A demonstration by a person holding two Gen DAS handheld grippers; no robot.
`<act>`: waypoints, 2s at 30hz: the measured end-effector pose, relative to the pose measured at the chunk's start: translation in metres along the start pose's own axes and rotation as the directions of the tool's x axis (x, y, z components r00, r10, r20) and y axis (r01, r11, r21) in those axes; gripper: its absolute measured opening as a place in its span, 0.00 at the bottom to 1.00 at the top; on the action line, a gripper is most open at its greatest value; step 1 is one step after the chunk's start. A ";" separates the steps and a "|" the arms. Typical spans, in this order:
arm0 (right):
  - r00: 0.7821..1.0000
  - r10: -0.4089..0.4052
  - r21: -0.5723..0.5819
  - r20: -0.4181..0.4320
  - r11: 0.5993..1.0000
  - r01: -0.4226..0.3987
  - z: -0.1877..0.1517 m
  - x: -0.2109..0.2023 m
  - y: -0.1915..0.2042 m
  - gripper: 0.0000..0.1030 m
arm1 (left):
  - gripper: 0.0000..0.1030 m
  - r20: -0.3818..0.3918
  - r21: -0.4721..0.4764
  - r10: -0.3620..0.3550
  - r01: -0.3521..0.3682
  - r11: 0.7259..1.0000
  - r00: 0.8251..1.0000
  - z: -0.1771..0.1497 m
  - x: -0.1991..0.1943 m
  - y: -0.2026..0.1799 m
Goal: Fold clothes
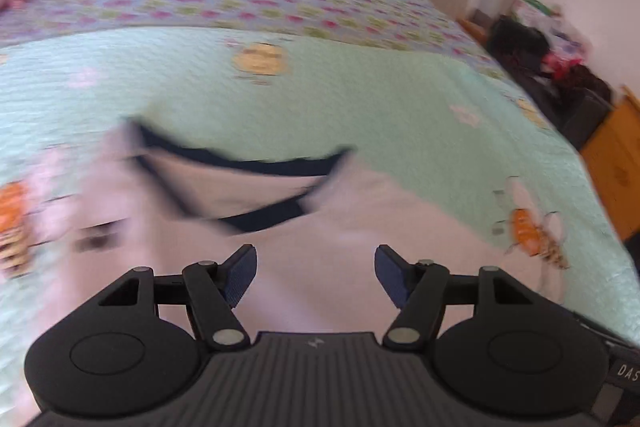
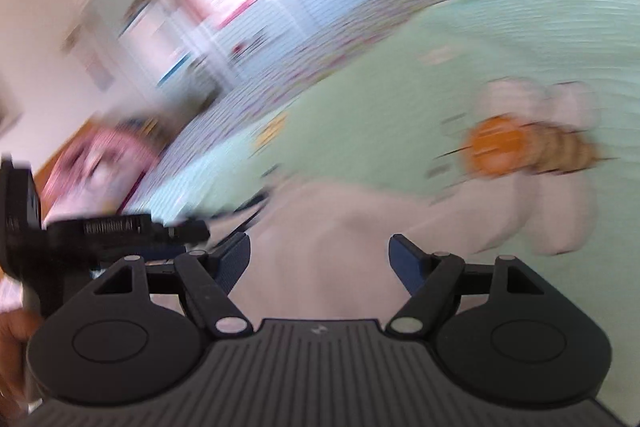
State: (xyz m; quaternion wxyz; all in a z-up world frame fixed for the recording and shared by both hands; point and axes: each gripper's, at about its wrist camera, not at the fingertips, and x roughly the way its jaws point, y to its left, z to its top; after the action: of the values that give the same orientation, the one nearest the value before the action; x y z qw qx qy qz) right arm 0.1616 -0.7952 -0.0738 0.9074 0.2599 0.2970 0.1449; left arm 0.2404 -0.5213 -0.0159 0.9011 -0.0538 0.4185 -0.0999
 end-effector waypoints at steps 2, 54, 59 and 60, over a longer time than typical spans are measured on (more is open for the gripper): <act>0.997 0.046 -0.065 -0.063 0.997 -0.050 -0.007 0.012 0.018 0.75 | 0.66 -0.010 -0.041 0.051 -0.051 0.998 0.999 -0.010 -0.017 0.029; 0.943 -0.325 -0.211 0.068 0.919 0.332 -0.015 0.036 0.002 0.78 | 0.45 0.058 -0.267 0.526 -0.495 0.827 0.849 -0.037 -0.094 0.237; 0.942 -0.330 -0.223 0.068 0.915 0.336 -0.016 0.037 0.003 0.79 | 0.45 -0.034 -0.321 0.368 -0.359 0.876 0.929 -0.113 -0.109 0.232; 0.942 -0.330 -0.223 0.068 0.915 0.337 -0.016 0.037 0.003 0.79 | 0.45 -0.044 -0.343 0.315 -0.311 0.886 0.948 -0.126 -0.113 0.230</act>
State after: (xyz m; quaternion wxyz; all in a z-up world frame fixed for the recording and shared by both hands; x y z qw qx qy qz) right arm 0.1802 -0.7707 -0.1001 0.9470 0.1001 0.3048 0.0180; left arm 0.1038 -0.2736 -0.0546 0.8844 -0.1436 0.4270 0.1220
